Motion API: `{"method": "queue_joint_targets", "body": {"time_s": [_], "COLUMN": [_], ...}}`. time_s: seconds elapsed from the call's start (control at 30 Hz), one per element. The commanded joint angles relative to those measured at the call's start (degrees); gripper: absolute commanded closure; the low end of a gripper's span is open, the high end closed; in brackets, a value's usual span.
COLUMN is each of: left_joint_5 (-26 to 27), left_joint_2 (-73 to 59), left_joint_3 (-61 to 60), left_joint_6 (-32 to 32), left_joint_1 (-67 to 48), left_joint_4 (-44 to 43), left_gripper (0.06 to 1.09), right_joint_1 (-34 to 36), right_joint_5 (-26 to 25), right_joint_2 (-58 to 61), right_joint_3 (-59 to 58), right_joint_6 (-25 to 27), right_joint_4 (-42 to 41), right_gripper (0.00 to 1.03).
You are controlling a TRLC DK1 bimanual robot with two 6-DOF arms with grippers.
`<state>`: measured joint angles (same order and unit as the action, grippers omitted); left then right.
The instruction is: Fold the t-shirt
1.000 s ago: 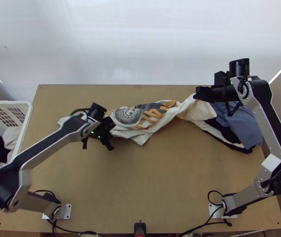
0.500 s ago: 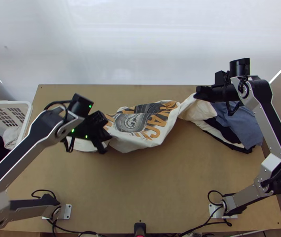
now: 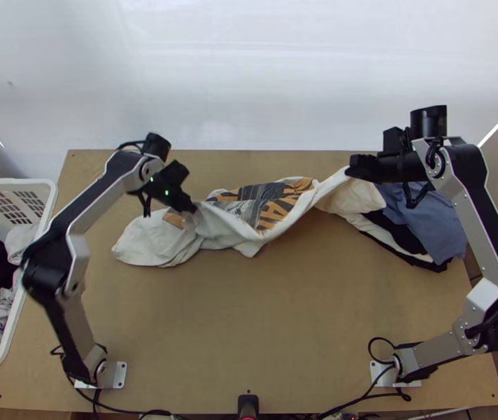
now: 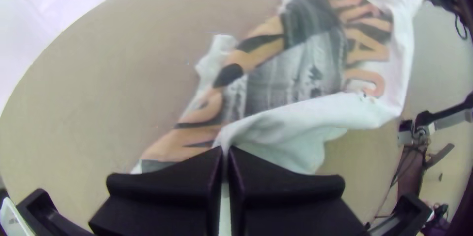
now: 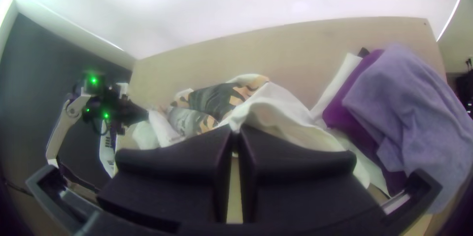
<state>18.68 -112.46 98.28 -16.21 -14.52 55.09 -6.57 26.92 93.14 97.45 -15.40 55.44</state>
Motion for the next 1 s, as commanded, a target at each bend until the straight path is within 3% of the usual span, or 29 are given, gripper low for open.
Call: {"method": "queue_joint_targets", "body": {"time_s": [0.0,0.2,0.23,0.27,0.3,0.33,0.6,0.77,0.83,0.97], "left_joint_5": [0.1,0.1,0.1,0.1,0.1,0.3,1.4,-2.6,-6.5,-10.1], "left_joint_2": [-14.4,-23.3,-23.6,-23.5,-23.2,-22.7,-9.7,1.5,7.4,17.2], "left_joint_3": [14.1,29.2,29.9,30.0,30.0,30.0,24.2,10.4,0.9,-15.8], "left_joint_6": [8.0,16.1,16.6,16.7,16.6,16.5,16.3,1.8,-0.6,-15.2], "left_joint_1": [6.1,10.2,10.4,10.5,10.4,10.2,8.5,7.2,7.2,6.3], "left_joint_4": [-0.2,0.6,0.5,-0.1,-0.3,0.3,3.1,1.4,-5.2,-13.3], "left_gripper": [1.05,1.05,0.98,0.73,0.36,0.08,0.1,0.11,0.11,0.11], "right_joint_1": [0.1,-1.3,-1.5,-1.8,-2.0,-2.1,-2.6,-2.6,-2.6,-2.1], "right_joint_5": [0.0,-0.5,-0.6,-0.6,-0.8,-1.0,-1.1,-1.1,-1.1,-1.1], "right_joint_2": [-1.3,-1.4,-1.4,-1.4,-1.4,-1.4,-2.4,-3.1,-3.3,-3.5], "right_joint_3": [-2.6,-3.1,-3.1,-3.1,-3.1,-3.2,-5.6,-6.8,-7.1,-7.1], "right_joint_6": [-0.1,-0.8,-0.9,-0.9,-0.9,-1.0,-0.9,-0.9,-0.9,-0.5], "right_joint_4": [0.0,-0.1,-0.2,-0.2,-0.2,-0.2,-0.4,-1.1,-1.3,-1.3], "right_gripper": [1.0,1.0,1.0,1.0,1.0,1.0,1.0,1.0,1.0,1.0]}}
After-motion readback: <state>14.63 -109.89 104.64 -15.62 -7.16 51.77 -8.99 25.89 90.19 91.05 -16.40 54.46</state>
